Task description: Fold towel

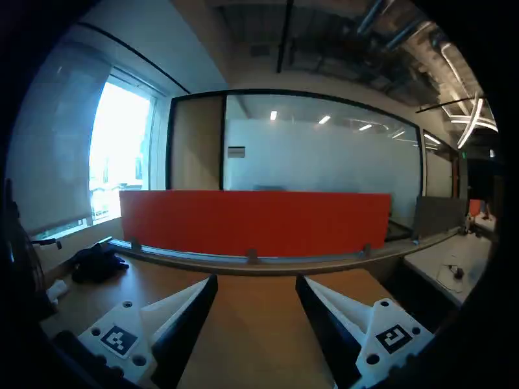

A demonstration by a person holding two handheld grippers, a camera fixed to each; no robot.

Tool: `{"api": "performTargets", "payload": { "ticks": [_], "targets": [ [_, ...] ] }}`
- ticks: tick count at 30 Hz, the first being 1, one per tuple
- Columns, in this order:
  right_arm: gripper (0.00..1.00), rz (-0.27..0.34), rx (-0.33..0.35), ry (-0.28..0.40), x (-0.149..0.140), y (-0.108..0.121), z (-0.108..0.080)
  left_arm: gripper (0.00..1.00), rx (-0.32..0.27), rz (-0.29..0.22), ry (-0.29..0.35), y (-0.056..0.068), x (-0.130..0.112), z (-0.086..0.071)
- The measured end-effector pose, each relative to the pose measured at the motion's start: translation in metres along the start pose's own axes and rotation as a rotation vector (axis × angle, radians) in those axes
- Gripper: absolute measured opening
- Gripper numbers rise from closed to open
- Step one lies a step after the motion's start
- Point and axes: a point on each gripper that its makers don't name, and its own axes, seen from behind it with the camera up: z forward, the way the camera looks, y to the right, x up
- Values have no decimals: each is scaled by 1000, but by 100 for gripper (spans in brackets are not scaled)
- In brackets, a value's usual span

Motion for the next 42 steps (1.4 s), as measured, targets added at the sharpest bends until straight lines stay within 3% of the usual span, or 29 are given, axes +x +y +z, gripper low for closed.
{"api": "performTargets", "payload": {
  "ticks": [6,18,27,36,42],
  "targets": [
    [93,19,4,-1,1,-3,-3,91,18,30,44,-7,1,-4],
    [93,43,-13,-18,-10,-4,-4,91,42,60,79,-14,-31,-11],
    [93,53,-12,10,-22,3,-4,91,58,60,107,-17,-67,-7],
    [93,82,-17,28,-40,12,2,91,59,94,129,-16,-103,-3],
    [93,75,-27,23,-60,12,4,91,63,95,131,-23,-125,-1]
  ]
}}
